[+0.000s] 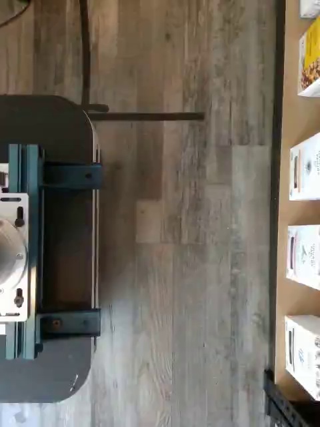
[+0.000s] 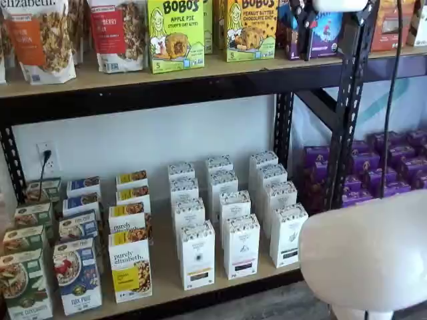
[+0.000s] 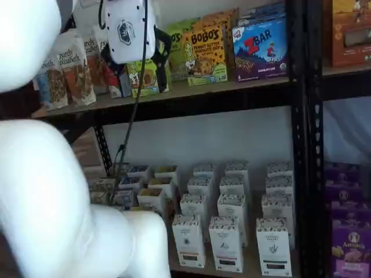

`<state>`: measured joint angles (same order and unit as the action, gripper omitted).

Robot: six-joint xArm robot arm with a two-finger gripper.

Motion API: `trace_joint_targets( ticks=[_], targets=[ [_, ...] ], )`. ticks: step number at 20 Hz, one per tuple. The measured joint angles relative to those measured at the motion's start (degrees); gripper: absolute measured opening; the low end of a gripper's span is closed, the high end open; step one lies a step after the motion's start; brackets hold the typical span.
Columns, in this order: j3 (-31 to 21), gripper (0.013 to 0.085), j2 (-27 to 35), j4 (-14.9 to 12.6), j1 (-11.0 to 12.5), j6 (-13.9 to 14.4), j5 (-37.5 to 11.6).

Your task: Pick up the white box with a yellow strip in the middle, on the bottom shelf, the fourth box from the left

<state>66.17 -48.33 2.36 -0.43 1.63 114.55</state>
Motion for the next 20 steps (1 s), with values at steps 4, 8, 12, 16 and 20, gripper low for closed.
trace_joint_targets(
  ticks=[4,8,12,16,20],
  targets=[
    [-0.50,0.0850,-0.42,-6.90,-6.33,3.40,-0.74],
    [-1.36,0.0850,-0.78,-5.95,-5.87,3.59,-2.06],
    [-3.82,0.0850,-1.75,-2.65,-3.87,2.95,-5.74],
    [-6.74,0.0850,-2.63,-2.26,-4.20,3.41,-9.95],
    [-9.63,0.0850,-3.13,-1.72,-4.14,3.53,-13.60]
  ],
)
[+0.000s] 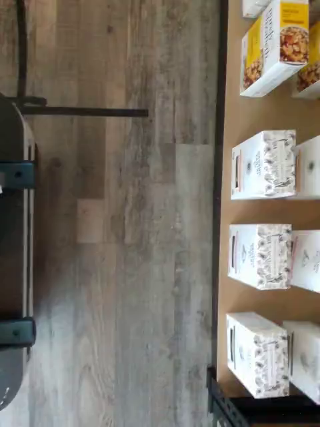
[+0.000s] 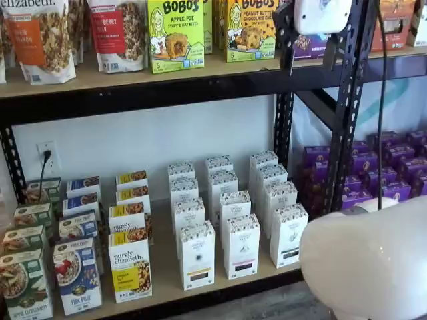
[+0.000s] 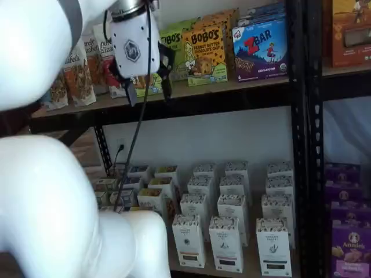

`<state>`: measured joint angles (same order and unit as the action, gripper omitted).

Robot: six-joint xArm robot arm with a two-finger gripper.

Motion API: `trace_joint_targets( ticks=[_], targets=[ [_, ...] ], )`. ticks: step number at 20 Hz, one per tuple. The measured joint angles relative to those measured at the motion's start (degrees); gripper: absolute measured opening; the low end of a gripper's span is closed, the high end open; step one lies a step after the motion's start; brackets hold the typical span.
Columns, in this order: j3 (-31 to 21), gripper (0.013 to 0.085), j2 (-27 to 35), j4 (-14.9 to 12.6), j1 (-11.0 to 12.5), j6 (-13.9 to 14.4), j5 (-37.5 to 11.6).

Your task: Pick up the white box with a yellow strip in the middle, on the bottom shelf, the fourth box from the left

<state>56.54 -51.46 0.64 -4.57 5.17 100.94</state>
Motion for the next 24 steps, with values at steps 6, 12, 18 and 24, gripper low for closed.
trace_joint_targets(
  ticks=[6,12,18,24],
  targets=[
    [-5.39,0.0850,0.15,0.74,-0.85,0.89,-5.98],
    [-9.46,0.0850,1.57,-1.10,-3.31,3.26,-11.06],
    [-13.43,0.0850,3.16,-1.69,-5.50,5.57,-16.22],
    [-16.43,0.0850,6.07,-2.62,-7.84,8.20,-20.49]
  ],
)
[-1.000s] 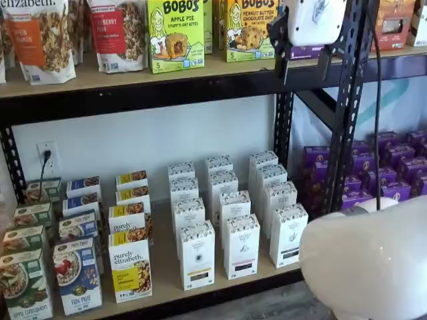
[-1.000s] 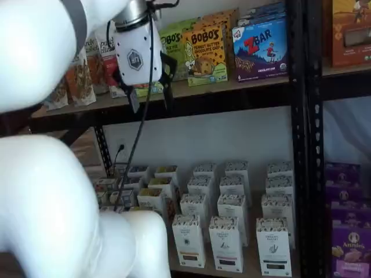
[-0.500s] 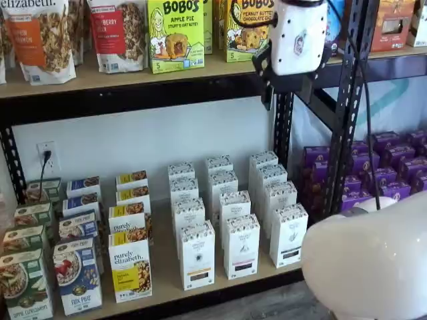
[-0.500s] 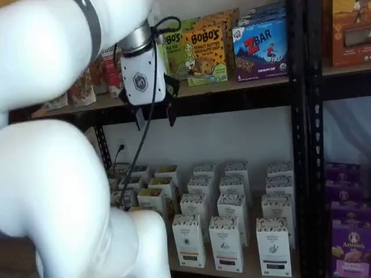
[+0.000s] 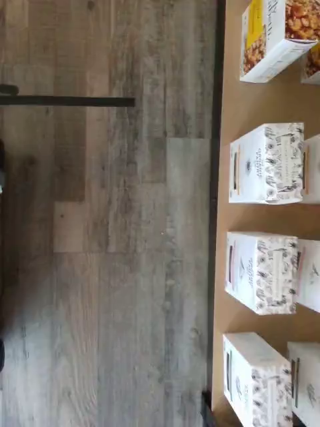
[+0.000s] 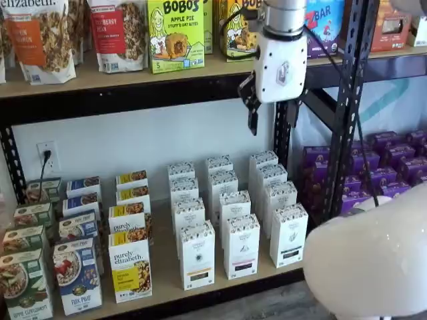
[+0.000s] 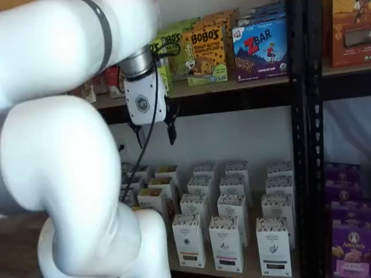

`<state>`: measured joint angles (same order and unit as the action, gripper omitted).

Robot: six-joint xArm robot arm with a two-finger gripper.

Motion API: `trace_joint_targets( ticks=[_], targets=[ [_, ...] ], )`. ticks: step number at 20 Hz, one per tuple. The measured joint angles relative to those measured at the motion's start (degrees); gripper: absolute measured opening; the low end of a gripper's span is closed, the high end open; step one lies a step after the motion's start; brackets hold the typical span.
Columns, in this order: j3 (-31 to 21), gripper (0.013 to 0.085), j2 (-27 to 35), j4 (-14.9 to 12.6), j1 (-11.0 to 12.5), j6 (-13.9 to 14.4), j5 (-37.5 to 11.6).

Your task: Pick up the white box with a yellow strip in the middle, on the bottom shelf, the fourth box from the left

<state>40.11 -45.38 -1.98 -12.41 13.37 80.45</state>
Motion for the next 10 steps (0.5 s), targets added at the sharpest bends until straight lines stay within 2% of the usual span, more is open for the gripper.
trace_joint_targets(
  ticks=[5,8,10],
  targets=[
    [-2.39,0.0850,2.67,0.69,-1.07,1.09,-4.29],
    [-4.19,0.0850,4.96,0.01,-2.17,2.49,-8.42],
    [-5.28,0.0850,6.17,0.78,-2.12,2.27,-11.33]
  ],
)
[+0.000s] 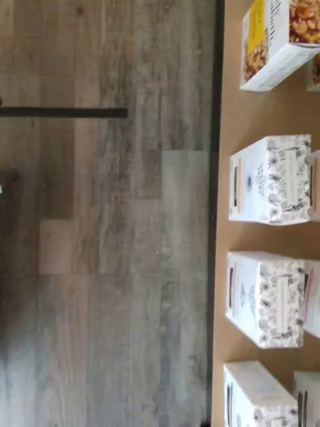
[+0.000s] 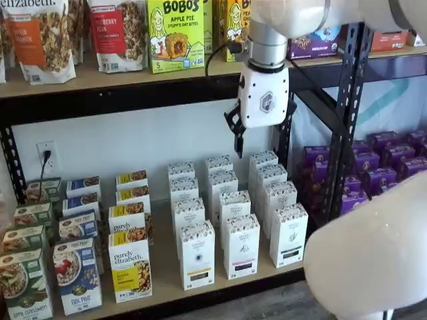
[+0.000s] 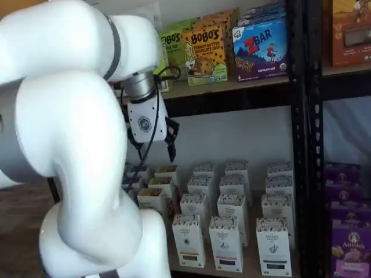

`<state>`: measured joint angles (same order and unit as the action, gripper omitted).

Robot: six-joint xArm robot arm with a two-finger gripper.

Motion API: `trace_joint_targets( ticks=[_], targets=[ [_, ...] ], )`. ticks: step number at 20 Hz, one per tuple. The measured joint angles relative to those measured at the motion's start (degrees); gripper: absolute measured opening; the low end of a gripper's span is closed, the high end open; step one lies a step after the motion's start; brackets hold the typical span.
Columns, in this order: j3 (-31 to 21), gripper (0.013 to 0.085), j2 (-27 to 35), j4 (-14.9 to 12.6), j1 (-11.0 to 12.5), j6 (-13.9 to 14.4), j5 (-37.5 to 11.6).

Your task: Pick up the white box with a yellow strip in the middle, on the bottom shelf, the fourth box from the left

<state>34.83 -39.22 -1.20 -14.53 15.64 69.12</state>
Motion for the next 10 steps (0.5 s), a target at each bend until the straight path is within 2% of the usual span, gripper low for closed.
trace_joint_targets(
  ticks=[10],
  targets=[
    [-4.00,0.0850,5.86,1.70,1.07,-1.74,-11.06]
  ],
)
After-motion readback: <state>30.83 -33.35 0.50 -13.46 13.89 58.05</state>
